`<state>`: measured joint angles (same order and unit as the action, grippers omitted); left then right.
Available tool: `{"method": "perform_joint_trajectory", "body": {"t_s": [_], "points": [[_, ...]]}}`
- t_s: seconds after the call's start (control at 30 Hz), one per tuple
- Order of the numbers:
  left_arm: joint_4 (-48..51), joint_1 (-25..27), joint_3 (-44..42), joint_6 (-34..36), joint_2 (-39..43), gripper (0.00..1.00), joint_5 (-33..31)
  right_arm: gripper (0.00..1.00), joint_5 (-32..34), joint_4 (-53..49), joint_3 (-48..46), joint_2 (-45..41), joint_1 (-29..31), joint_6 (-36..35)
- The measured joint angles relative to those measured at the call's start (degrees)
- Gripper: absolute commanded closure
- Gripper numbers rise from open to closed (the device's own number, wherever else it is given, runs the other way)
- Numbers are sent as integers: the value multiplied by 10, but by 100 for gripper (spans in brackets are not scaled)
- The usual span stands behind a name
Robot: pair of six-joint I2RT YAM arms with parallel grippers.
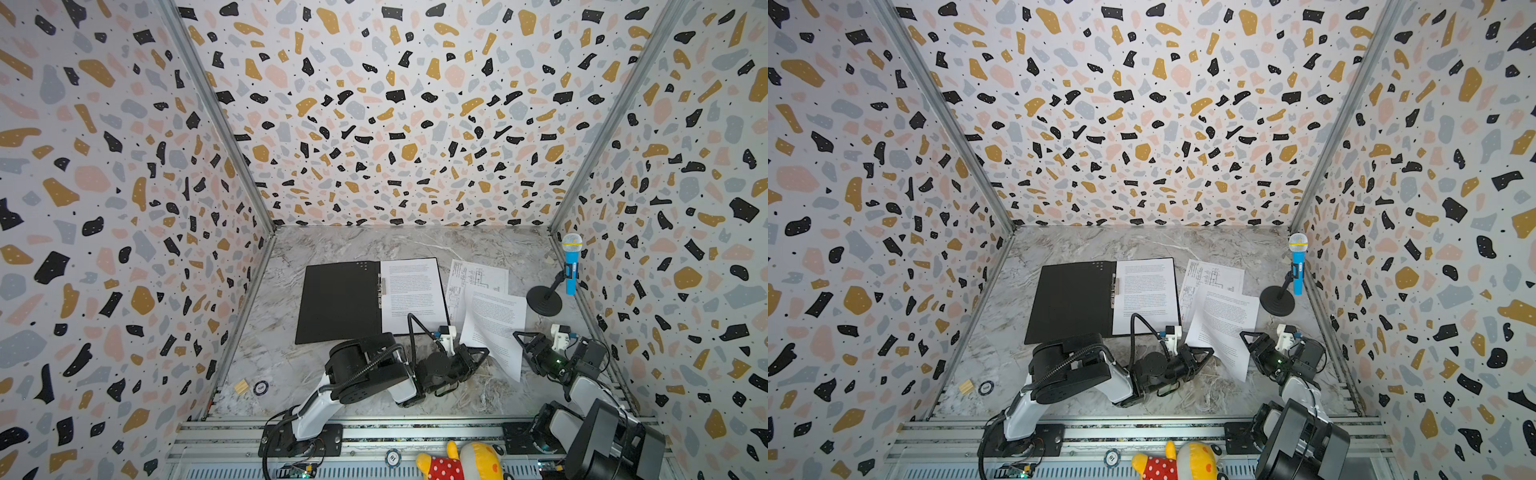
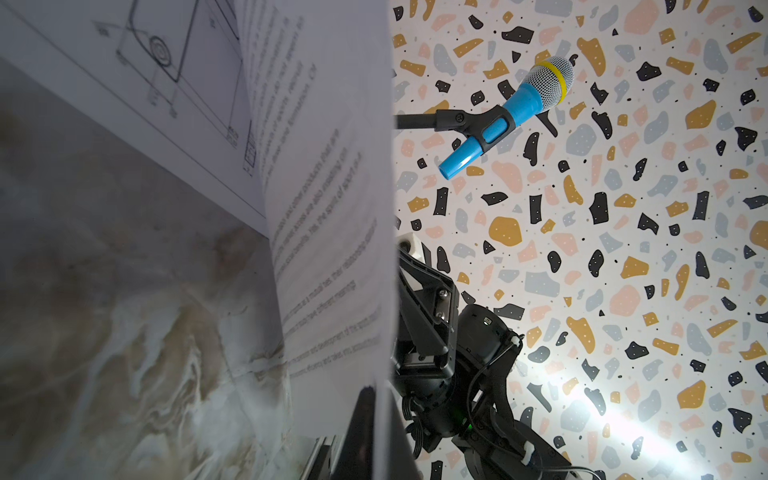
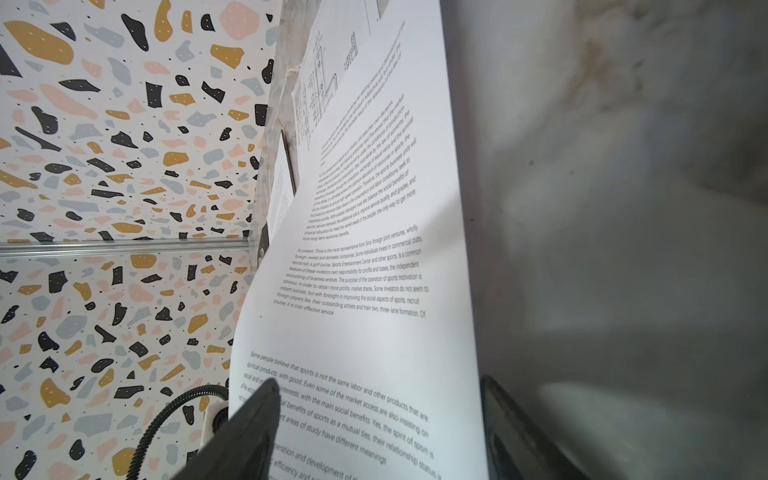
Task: Put the files into the folder
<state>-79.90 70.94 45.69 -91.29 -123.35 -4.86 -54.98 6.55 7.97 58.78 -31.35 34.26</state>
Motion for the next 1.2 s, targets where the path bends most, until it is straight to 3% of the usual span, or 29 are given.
{"method": "perform_joint_trajectory", "body": {"t_s": [0.3,0.5,0.87,1.2], "points": [[-32,0,0,-13,-3,100,16,42,-9,36,-1,10,0,6],[-71,0,-7,-37,-27,100,31,44,-13,80,-4,11,0,9],[-88,0,-27,-50,-33,99,40,74,-8,96,-9,13,0,11],[-87,-2,-27,-50,-33,98,49,78,4,73,-2,-9,0,3]]}}
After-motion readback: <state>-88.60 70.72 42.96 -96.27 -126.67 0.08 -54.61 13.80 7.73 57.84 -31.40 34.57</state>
